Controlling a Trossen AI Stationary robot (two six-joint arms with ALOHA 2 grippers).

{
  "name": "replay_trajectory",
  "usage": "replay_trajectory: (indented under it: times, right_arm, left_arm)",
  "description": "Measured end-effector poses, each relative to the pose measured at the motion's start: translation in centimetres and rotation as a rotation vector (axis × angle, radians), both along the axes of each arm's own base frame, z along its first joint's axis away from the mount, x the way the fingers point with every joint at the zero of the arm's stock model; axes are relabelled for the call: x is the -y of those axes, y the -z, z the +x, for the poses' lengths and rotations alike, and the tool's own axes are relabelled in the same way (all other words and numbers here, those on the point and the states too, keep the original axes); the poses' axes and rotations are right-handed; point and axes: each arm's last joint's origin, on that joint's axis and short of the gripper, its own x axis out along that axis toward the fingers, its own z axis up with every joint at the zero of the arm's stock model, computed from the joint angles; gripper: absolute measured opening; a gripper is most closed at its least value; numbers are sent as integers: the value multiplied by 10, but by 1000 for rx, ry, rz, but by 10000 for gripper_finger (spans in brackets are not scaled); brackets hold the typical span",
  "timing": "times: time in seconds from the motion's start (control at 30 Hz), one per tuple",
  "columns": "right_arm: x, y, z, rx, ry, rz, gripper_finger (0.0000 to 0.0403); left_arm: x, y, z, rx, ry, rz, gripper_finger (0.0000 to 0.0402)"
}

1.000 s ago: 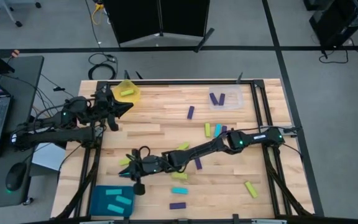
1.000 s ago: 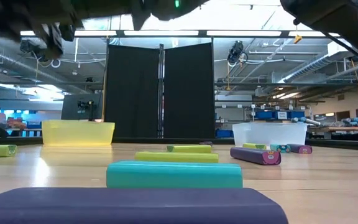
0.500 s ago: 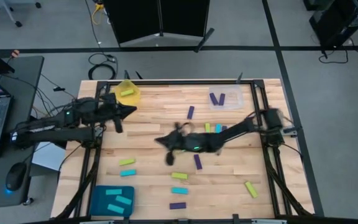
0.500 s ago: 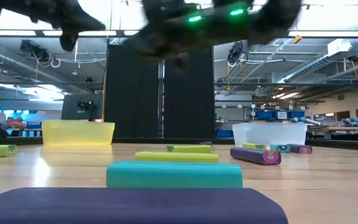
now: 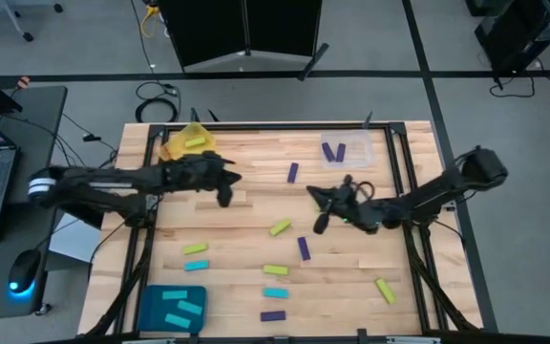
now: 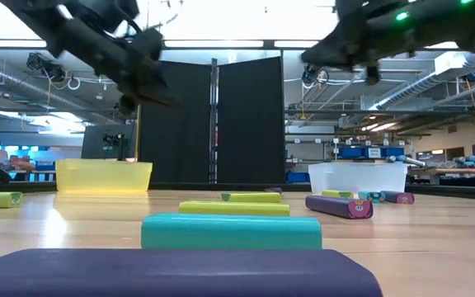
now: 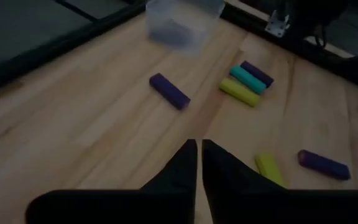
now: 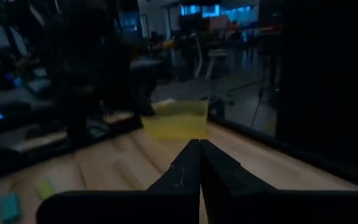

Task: Sort blocks
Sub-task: Put the light green block into the yellow transparent bin

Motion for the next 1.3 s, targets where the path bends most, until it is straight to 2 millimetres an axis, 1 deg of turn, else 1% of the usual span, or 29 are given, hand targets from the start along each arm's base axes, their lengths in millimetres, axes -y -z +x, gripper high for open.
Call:
replay_trajectory:
  times: [0.1,0.17,0.27,0.33,0.43,0.53,0.67,0.83,1.1,1.2,1.3]
  right_arm:
    - [-3,2,-16,-8,23,-15,12]
    - [-4,-2,-25,-1,42,-31,12]
    - [-6,-6,-36,3,74,-50,13]
    - [-7,-7,-42,2,84,-60,13]
    - [-10,-10,-50,3,95,-73,13]
    - [-14,-12,-56,-10,113,-94,13]
    - [-18,-14,-62,-34,162,-117,13]
    - [-20,-13,-63,-50,181,-129,13]
    - [-20,-13,-63,-49,182,-128,13]
    - [-20,-13,-63,-50,182,-128,13]
    - [-20,-13,-63,-49,182,-128,13]
  left_arm:
    - [-3,13,22,-14,31,-45,55]
    - [-5,21,39,-55,62,-73,72]
    - [-4,27,69,-94,119,-105,98]
    - [1,30,90,-116,172,-110,114]
    - [10,37,113,-222,244,-81,133]
    - [19,43,129,-361,256,-36,150]
    - [34,50,141,-489,266,9,173]
    - [48,54,149,-503,294,9,212]
    - [61,53,152,-480,322,-21,279]
    - [68,54,154,-466,338,-21,297]
    - [72,59,156,-466,346,-25,305]
